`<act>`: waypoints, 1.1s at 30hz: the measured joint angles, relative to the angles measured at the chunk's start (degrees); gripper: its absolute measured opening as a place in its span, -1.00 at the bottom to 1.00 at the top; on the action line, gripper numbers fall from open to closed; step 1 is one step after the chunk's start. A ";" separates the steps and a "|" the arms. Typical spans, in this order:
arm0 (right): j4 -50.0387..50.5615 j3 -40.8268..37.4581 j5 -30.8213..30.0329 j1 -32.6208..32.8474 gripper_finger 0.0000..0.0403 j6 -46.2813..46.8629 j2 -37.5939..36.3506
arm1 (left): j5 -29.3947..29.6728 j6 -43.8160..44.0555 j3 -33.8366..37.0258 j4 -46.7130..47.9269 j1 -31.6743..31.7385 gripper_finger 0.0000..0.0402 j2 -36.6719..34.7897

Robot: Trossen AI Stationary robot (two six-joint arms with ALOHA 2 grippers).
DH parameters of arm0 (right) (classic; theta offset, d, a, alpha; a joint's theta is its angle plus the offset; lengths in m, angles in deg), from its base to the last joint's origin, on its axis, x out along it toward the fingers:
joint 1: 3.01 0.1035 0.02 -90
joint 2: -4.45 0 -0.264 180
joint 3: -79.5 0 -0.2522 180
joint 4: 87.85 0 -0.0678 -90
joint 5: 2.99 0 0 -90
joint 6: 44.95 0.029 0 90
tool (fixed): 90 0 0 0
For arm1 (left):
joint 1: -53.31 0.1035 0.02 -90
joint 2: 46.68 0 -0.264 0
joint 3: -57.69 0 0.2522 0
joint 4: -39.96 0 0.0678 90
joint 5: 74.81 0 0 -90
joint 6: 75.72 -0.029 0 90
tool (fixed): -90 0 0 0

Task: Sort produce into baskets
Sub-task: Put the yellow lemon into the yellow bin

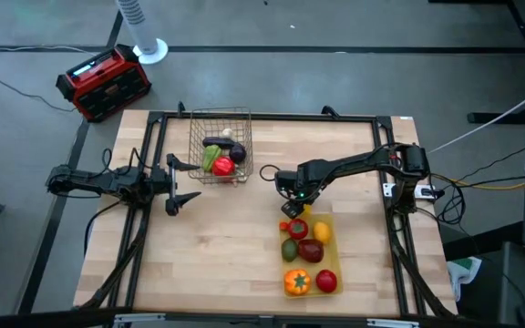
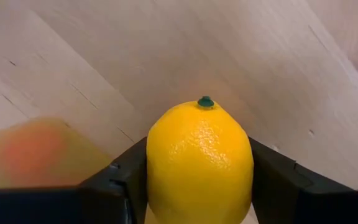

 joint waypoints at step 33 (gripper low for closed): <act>23.11 25.00 -10.83 8.18 0.05 -6.04 0.02 | 0.00 -0.04 0.00 0.00 0.00 0.95 -0.02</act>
